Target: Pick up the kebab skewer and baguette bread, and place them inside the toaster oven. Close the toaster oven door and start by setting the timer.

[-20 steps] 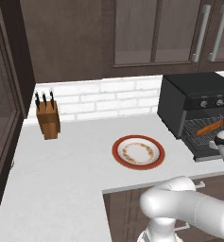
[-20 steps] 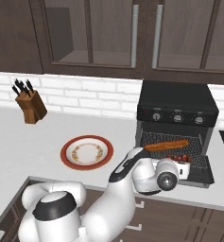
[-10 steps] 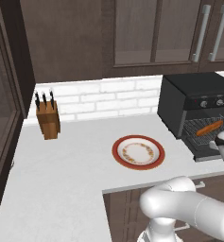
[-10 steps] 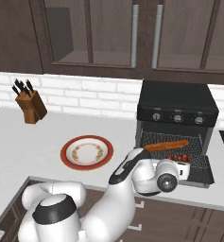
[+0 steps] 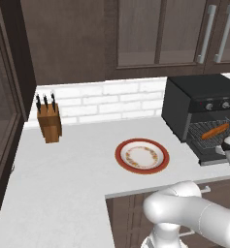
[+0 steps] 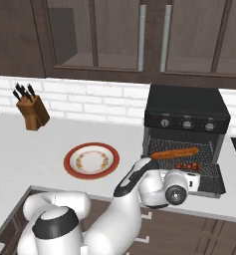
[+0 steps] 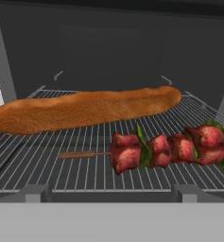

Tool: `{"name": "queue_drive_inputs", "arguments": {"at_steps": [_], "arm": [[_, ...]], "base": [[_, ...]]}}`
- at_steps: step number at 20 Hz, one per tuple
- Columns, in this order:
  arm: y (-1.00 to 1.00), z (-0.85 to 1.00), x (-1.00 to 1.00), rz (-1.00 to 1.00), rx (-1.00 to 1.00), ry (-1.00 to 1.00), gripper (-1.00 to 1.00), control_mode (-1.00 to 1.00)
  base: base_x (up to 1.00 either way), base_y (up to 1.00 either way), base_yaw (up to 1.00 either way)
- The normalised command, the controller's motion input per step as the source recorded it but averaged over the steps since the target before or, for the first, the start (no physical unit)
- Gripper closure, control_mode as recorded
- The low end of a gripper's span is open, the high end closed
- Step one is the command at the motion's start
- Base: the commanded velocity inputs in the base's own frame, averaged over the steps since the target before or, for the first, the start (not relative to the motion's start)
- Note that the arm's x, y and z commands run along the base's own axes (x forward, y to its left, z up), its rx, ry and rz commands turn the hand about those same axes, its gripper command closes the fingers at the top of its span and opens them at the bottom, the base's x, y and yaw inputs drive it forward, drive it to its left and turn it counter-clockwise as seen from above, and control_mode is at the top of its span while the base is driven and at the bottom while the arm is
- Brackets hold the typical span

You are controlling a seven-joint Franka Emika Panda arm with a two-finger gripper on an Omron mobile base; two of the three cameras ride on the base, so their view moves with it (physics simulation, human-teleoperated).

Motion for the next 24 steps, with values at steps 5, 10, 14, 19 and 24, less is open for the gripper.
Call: {"name": "queue_drive_inputs", "arguments": {"at_steps": [5, 10, 14, 19, 24], "arm": [[0.00, -0.02, 0.00, 0.00, 0.00, 0.00, -1.00, -1.00], [0.00, -0.03, 0.00, 0.00, 0.00, 0.00, -1.00, -1.00], [0.00, 0.00, 0.00, 0.00, 0.00, 0.00, -1.00, -1.00], [0.00, -0.03, 0.01, 0.00, 0.00, 0.00, -1.00, -1.00], [0.00, -0.03, 0.08, 0.00, 0.00, 0.00, -1.00, -1.00]], "base": [[0.00, 0.00, 0.00], [0.00, 0.00, 0.00], [0.00, 0.00, 0.00], [0.00, 0.00, 0.00], [0.00, 0.00, 0.00]]}}
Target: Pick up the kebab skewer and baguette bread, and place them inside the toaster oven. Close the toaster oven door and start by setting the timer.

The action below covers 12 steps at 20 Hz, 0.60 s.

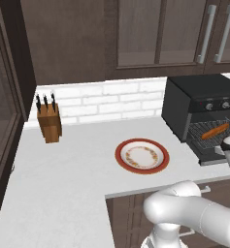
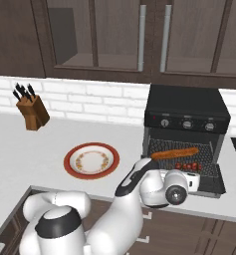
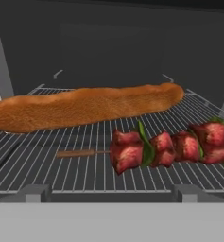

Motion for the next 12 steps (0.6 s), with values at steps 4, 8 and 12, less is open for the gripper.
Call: {"name": "queue_drive_inputs", "arguments": {"at_steps": [4, 8, 12], "arm": [[0.00, -0.01, 0.04, 0.00, 0.00, 0.00, -1.00, -1.00], [0.00, -0.03, 0.01, 0.00, 0.00, 0.00, -1.00, -1.00], [0.00, -0.03, 0.05, 0.00, 0.00, 0.00, -1.00, -1.00]], "base": [[0.00, 0.00, 0.00], [0.00, 0.00, 0.00], [0.00, 0.00, 0.00]]}}
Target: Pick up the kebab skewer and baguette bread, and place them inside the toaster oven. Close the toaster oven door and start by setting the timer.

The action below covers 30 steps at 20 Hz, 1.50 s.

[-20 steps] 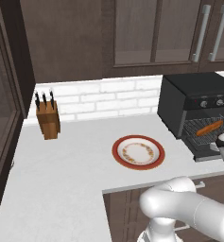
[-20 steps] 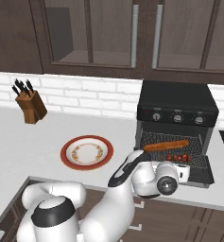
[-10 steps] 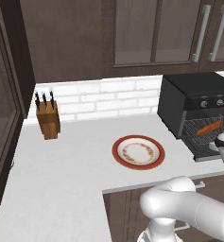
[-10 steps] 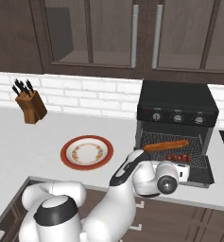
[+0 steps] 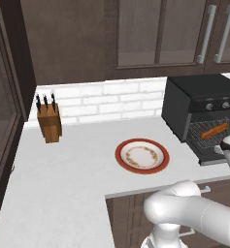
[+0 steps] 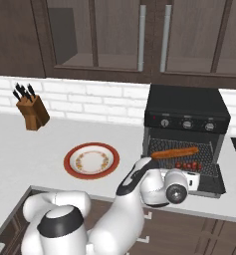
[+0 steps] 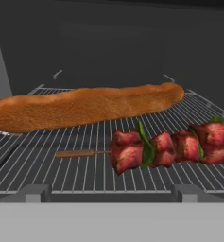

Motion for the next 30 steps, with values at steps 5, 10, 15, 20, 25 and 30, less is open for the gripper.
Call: {"name": "queue_drive_inputs", "arguments": {"at_steps": [5, 10, 15, 20, 25, 30], "arm": [[0.00, -0.02, 0.11, 0.00, 0.00, 0.00, -1.00, -1.00], [0.00, -0.03, 0.12, 0.00, 0.00, 0.00, -1.00, -1.00], [0.00, -0.05, 0.13, 0.00, 0.00, 0.00, -1.00, -1.00], [0.00, -0.07, 0.14, 0.00, 0.00, 0.00, -1.00, -1.00], [0.00, -0.08, 0.14, 0.00, 0.00, 0.00, -1.00, -1.00], [0.00, -0.07, 0.15, 0.00, 0.00, 0.00, -1.00, -1.00]], "base": [[0.00, 0.00, 0.00], [0.00, 0.00, 0.00], [0.00, 0.00, 0.00], [0.00, 0.00, 0.00], [0.00, 0.00, 0.00], [0.00, 0.00, 0.00]]}}
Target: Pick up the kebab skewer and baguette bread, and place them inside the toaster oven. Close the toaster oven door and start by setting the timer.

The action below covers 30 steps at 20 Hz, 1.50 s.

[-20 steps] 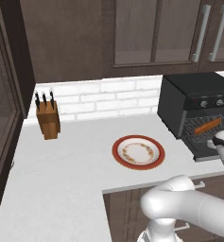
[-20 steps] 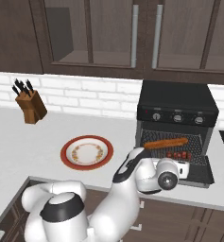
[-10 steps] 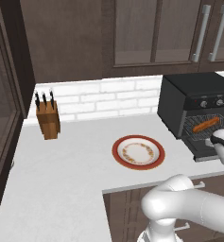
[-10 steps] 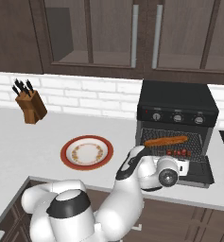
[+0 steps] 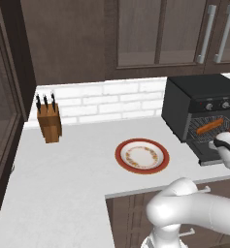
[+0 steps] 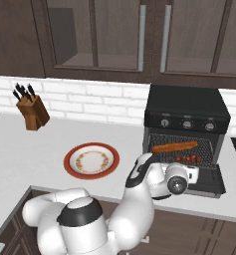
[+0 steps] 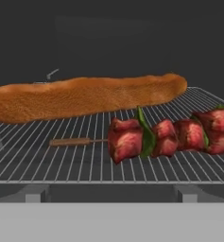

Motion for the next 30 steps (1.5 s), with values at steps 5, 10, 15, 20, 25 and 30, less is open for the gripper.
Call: {"name": "queue_drive_inputs", "arguments": {"at_steps": [5, 10, 15, 20, 25, 30], "arm": [[0.00, -0.06, 0.13, 0.00, 0.00, 0.00, -1.00, -1.00], [0.00, -0.05, 0.13, 0.00, 0.00, 0.00, -1.00, -1.00], [0.00, -0.04, 0.15, 0.00, 0.00, 0.00, -1.00, -1.00], [0.00, -0.05, 0.09, 0.00, 0.00, 0.00, -1.00, -1.00], [0.00, -0.10, -0.20, 0.00, 0.00, 0.00, -1.00, -1.00], [0.00, 0.03, -0.15, 0.00, 0.00, 0.00, -1.00, -1.00]], "base": [[0.00, 0.00, 0.00], [0.00, 0.00, 0.00], [0.00, 0.00, 0.00], [0.00, 0.00, 0.00], [0.00, 0.00, 0.00], [0.00, 0.00, 0.00]]}}
